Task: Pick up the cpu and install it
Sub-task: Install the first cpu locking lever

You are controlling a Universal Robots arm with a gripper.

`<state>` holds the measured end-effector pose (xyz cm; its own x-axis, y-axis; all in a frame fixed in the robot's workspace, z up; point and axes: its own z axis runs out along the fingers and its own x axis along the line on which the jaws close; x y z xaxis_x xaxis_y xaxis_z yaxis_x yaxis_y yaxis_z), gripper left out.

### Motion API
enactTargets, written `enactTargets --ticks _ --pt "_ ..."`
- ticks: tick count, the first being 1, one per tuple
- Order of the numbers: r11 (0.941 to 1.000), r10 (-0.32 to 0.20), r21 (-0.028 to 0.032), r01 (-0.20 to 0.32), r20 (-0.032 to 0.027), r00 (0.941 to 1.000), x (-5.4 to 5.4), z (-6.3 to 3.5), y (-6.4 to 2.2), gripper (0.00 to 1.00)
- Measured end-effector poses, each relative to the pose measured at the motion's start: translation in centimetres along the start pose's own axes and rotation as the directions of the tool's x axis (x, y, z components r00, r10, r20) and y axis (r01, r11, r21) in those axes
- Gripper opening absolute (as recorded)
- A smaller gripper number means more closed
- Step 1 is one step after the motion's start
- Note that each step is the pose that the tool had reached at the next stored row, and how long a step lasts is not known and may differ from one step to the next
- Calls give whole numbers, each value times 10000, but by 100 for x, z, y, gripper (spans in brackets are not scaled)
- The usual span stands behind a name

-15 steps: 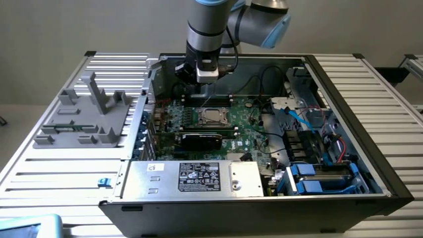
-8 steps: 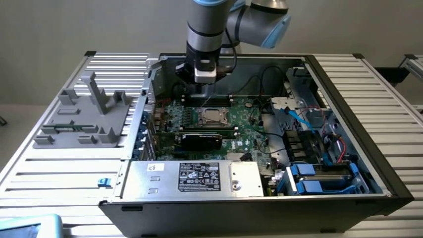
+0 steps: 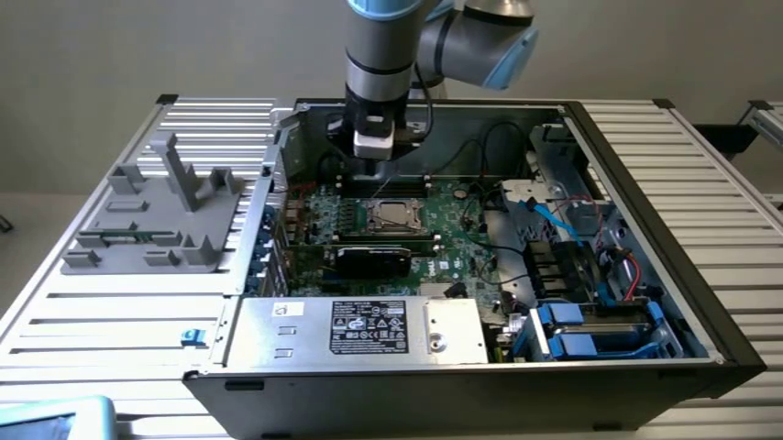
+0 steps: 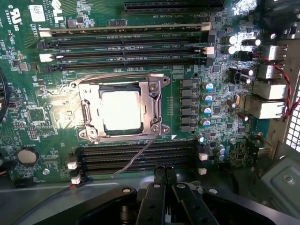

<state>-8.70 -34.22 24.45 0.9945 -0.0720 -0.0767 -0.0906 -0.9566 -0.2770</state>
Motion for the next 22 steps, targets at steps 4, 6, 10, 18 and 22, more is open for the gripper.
enactTargets --ticks 4,6,10,18,22 --pt "9999 127 12 -127 -50 9999 -28 56 19 12" --pt "9999 131 14 -130 -75 9999 -54 91 33 12" --pt "9999 105 26 -104 -201 9997 -87 145 54 12" --pt "10000 85 37 -84 -282 9996 -90 160 64 12" --pt "10000 57 57 -55 -383 9992 -88 171 95 12"
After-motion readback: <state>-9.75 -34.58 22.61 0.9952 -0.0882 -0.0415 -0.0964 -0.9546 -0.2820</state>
